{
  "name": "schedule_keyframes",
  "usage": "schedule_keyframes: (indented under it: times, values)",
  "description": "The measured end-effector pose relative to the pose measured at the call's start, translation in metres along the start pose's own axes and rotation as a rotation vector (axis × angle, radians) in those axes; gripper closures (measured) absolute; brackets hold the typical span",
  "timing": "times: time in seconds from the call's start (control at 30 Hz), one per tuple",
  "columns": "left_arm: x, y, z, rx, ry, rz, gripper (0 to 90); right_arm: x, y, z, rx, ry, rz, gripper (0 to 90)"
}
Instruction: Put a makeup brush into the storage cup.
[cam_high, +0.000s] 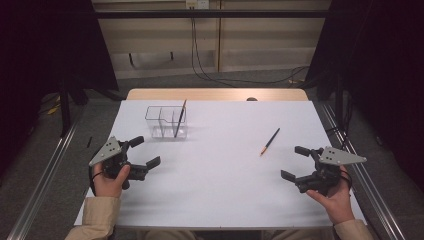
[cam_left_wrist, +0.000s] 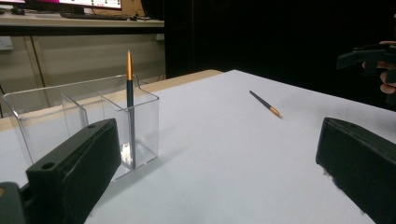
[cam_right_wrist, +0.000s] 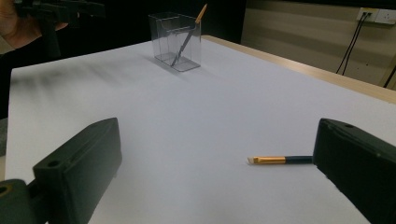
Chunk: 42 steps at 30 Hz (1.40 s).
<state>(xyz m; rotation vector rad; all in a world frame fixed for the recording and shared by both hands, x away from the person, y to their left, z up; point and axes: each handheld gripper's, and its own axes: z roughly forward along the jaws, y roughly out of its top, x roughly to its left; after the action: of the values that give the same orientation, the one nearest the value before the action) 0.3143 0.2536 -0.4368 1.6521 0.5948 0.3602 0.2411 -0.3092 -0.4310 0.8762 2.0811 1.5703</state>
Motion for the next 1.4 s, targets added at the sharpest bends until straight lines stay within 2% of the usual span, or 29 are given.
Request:
schedule_keyframes:
  times: [0.43,0.7,0.77,0.9,1.03,1.23,1.4]
  values:
    - [0.002,-0.005,-0.021,-0.013,0.039,-0.003,0.0,-0.001,0.001,0.005,0.004,0.005,-0.002,0.8]
    - [0.001,-0.007,-0.019,-0.005,0.031,0.002,0.0,-0.004,0.001,0.006,-0.005,-0.002,0.014,0.7]
    - [0.002,-0.006,-0.020,0.003,0.029,0.021,0.0,-0.005,0.001,0.007,-0.004,-0.003,0.015,0.7]
    - [0.000,-0.006,-0.019,0.008,0.026,0.024,0.0,-0.006,0.002,0.009,0.004,-0.012,0.013,0.8]
    - [0.000,-0.006,-0.019,0.017,0.026,0.029,0.0,-0.008,0.005,0.015,0.013,-0.030,0.008,0.7]
    - [0.000,-0.007,-0.022,0.014,0.027,0.029,0.0,-0.013,0.008,0.024,0.003,-0.038,0.034,0.8]
    - [0.000,-0.008,-0.026,0.013,0.035,0.025,0.0,-0.018,0.014,0.031,-0.006,-0.049,0.034,0.7]
